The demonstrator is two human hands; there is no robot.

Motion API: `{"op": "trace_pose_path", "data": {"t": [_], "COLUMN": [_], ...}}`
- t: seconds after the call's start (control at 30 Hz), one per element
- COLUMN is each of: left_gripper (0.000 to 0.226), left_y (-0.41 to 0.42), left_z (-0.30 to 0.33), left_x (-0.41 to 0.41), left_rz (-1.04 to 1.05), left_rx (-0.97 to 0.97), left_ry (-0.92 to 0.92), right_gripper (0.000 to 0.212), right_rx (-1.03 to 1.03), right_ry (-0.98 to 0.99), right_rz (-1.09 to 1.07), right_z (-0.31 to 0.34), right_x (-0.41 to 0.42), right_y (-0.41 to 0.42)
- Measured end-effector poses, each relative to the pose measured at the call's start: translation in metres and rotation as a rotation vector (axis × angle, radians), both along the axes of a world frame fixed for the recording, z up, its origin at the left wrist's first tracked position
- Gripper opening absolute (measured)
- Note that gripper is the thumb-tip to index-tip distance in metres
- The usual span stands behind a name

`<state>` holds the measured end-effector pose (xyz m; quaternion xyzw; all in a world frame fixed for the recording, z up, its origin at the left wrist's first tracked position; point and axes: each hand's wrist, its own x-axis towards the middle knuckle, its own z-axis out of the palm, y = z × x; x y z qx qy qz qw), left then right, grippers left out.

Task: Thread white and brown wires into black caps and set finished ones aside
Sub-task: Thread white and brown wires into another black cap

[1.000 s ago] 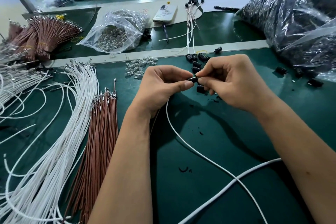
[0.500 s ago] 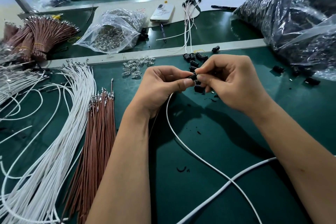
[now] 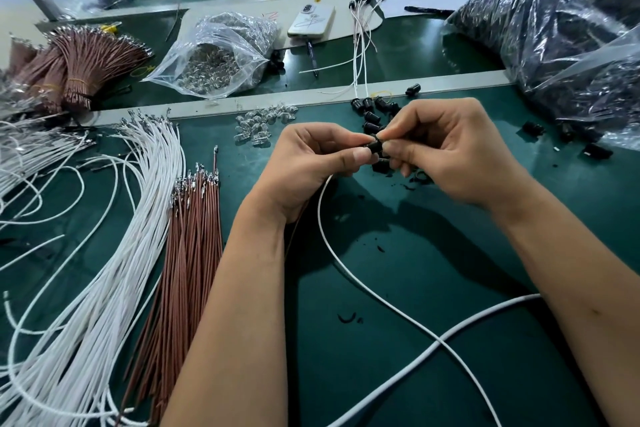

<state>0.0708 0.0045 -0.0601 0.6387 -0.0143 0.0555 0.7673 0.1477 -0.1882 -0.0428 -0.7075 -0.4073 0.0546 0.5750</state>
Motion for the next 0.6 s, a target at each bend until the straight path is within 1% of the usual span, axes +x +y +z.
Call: {"op": "trace_pose_path", "data": {"t": [0.13,0.27,0.37,0.5,0.6], "left_gripper": [0.012,0.013,0.013,0.013,0.016], "left_y": [0.0004,-0.0003,-0.0009,-0.0014,-0.0032], "left_z": [-0.0005,0.0001,0.0004,0.0000,-0.0003], "left_x": [0.0020,0.0029,0.0030,0.0038,0.0041], "left_rz": [-0.041,0.012,0.050,0.054,0.092], "left_rx": [-0.011,0.003,0.043,0.081,0.139], "left_ry": [0.043,0.036,0.033,0.046,-0.009], "right_gripper": [0.019,0.019,0.010,0.008,0.007], "right_rx": [-0.007,0.002,-0.064,-0.130,-0.156], "right_ry": [-0.035,-0.090,-0.132,-0.249,-0.195], "right_rz": [0.026,-0.042,-0.075,-0.096,-0.123], "right_z": [0.0022,-0.0021,-0.0040,-0.0019,-0.0043], "right_x": [0.0032,0.0011,0.0030,0.0067,0.0047], "right_y": [-0.0054,-0.0005,-0.0008,-0.0053,-0.0031]}}
